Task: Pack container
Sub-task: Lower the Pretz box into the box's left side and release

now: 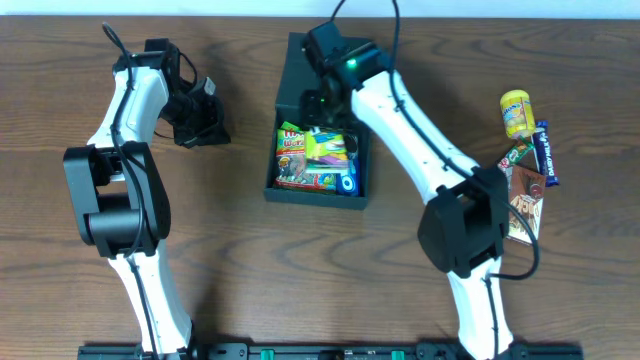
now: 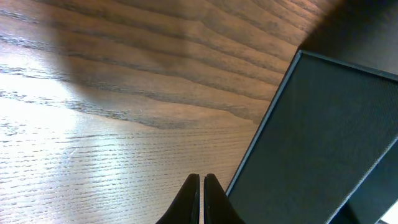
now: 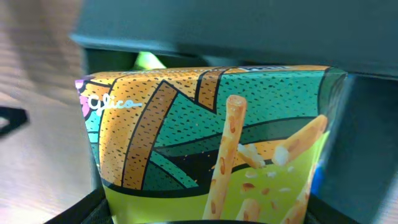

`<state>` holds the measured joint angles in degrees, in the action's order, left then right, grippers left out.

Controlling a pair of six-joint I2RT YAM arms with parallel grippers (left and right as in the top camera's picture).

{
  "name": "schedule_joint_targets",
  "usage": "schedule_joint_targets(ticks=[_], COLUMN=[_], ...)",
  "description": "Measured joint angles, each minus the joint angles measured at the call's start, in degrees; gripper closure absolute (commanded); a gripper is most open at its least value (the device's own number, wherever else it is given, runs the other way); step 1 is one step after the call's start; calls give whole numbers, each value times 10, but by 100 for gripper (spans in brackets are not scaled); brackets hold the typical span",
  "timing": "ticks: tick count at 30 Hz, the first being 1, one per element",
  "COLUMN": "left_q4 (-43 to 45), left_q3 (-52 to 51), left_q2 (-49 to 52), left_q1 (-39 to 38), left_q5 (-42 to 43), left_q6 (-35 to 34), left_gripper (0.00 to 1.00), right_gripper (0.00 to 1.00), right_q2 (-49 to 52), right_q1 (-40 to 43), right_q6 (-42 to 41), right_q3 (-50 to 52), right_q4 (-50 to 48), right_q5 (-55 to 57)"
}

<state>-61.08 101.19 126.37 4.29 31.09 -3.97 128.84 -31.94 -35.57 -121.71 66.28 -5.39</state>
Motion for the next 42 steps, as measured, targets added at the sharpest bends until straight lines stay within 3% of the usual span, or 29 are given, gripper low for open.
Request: schedule_joint_targets(ticks=[13,14,17,19,24,26,28,29,30,32,33,42], left_q4=[-2,-2,-2,-2,0,0,0,0,0,0,0,0], left_q3=[0,0,0,0,0,0,0,0,0,0,0,0], left_q2=[0,0,0,0,0,0,0,0,0,0,0,0], left_q1=[0,0,0,0,0,0,0,0,0,0,0,0], left_q5=[0,0,0,0,0,0,0,0,0,0,0,0], left_q6=[0,0,0,0,0,0,0,0,0,0,0,0], left_gripper=[94,94,94,94,94,94,94,94,94,94,94,94], right_gripper=[42,39,12,4,2,6,23,41,66,95,99,99], right_q2=[0,0,0,0,0,0,0,0,0,0,0,1], right_q1=[-57,-59,-59,-59,-58,-56,-52,-48,-44,-34,-30,-6], right_q6=[-88,-92,-106,-110,-102,-94,-82,-73,-66,-52,-44,86], right_q3=[0,0,0,0,0,0,0,0,0,0,0,0], right_q4=[-52,-53,-54,-55,-61,-61,-61,-61,-62,-62,-61,-59], right_q5=[30,32,38,40,42,43,43,44,44,43,43,-58])
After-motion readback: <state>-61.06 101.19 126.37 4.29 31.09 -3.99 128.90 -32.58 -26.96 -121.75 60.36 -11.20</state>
